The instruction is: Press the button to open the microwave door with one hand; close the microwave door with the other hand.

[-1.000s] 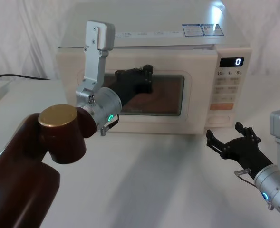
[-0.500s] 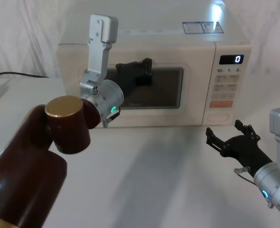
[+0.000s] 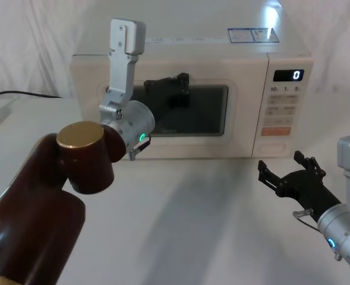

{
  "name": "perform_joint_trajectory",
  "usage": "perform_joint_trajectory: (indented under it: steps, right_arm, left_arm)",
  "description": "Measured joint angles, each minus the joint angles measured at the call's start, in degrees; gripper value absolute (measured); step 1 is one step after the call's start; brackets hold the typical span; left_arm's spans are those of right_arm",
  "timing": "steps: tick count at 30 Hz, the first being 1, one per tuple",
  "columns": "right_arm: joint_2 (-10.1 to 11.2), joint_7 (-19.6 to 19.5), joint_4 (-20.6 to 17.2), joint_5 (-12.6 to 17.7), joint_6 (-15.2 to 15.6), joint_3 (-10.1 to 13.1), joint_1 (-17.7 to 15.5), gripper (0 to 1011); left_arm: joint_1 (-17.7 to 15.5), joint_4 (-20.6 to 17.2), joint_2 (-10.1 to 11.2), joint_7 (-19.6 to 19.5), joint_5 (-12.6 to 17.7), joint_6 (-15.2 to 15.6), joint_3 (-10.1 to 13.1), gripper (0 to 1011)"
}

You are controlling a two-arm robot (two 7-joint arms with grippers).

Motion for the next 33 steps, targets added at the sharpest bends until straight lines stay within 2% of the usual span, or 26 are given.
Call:
perform_joint_trajectory:
  steps: [6,17,22,23,26,27,30,31,33]
  right_arm:
    - [0.0,0.0,0.0,0.0,0.0,0.0,0.0,1000]
    - [0.0,0.0,0.0,0.0,0.0,0.0,0.0,1000]
    - [0.0,0.0,0.0,0.0,0.0,0.0,0.0,1000]
    - [0.0,0.0,0.0,0.0,0.0,0.0,0.0,1000]
    - [0.0,0.0,0.0,0.0,0.0,0.0,0.0,1000]
    - [0.0,0.0,0.0,0.0,0.0,0.0,0.0,1000]
    - [0.0,0.0,0.0,0.0,0.0,0.0,0.0,1000]
    - [0.0,0.0,0.0,0.0,0.0,0.0,0.0,1000]
    - [0.0,0.0,0.0,0.0,0.0,0.0,0.0,1000]
  left_arm:
    - [1.6,-3.7,0.0,0.7,-0.3,1.5,-1.0,0]
    - [7.6,-14.6,1.1,4.0,-2.1,6.2,-3.6,0]
    - [13.0,-21.0,3.2,6.2,-1.3,6.2,-5.2,0]
    - [15.3,-23.1,4.2,6.9,-0.5,5.6,-5.8,0]
    - [18.7,-25.8,5.6,7.7,0.8,4.4,-6.9,0]
    - [21.2,-27.7,6.5,8.2,1.6,3.5,-7.8,0]
    - [24.7,-29.9,7.6,8.7,2.5,2.1,-9.2,0]
    - [27.1,-31.3,8.3,9.1,3.0,1.0,-10.3,0]
    - [29.5,-32.4,8.7,9.3,3.4,0.0,-11.3,0]
